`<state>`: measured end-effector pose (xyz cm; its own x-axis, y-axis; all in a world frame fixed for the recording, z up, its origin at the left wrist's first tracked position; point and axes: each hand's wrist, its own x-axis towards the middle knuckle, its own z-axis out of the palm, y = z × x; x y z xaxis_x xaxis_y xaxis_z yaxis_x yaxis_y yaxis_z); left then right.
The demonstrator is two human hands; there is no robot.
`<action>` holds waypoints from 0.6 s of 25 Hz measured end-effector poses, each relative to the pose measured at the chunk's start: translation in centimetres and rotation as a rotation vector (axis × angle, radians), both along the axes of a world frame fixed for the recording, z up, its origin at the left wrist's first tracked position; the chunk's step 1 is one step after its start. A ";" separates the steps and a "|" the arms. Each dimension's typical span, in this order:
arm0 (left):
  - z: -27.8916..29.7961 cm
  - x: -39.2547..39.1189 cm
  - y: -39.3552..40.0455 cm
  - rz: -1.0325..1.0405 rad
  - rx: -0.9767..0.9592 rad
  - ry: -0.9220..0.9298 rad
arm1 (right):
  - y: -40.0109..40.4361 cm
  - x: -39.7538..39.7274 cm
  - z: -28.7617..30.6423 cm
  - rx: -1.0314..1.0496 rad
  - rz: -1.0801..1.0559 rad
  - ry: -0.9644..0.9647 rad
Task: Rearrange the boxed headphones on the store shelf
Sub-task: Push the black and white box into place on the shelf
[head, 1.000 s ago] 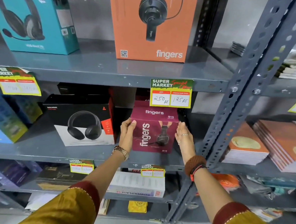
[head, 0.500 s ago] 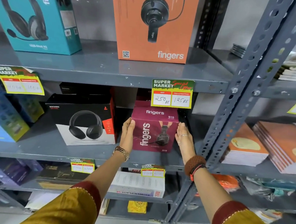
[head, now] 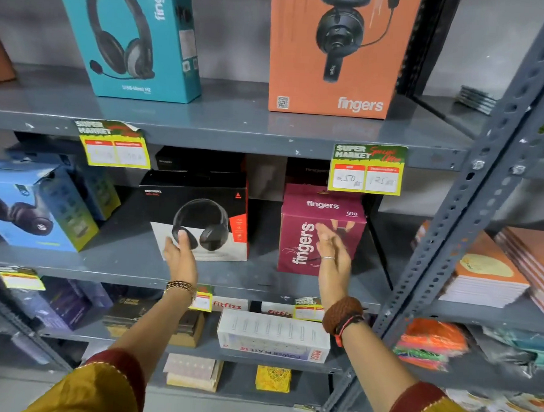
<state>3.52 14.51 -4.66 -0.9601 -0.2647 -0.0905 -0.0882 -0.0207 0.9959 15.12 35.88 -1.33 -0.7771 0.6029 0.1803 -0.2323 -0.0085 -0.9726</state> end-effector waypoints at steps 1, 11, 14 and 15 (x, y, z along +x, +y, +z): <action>0.5 -0.9 -1.7 0.050 -0.011 0.013 | -1.7 -1.1 0.3 0.020 0.050 -0.008; 3.1 -7.9 -10.8 -0.388 -0.011 0.032 | -12.3 -13.3 2.5 -0.083 0.048 -0.255; 3.0 -8.4 -11.2 -0.458 0.022 0.028 | -13.5 -14.1 2.1 -0.107 -0.024 -0.281; 3.0 -8.6 -11.6 -0.456 0.030 0.028 | -14.0 -14.3 2.0 -0.112 -0.034 -0.290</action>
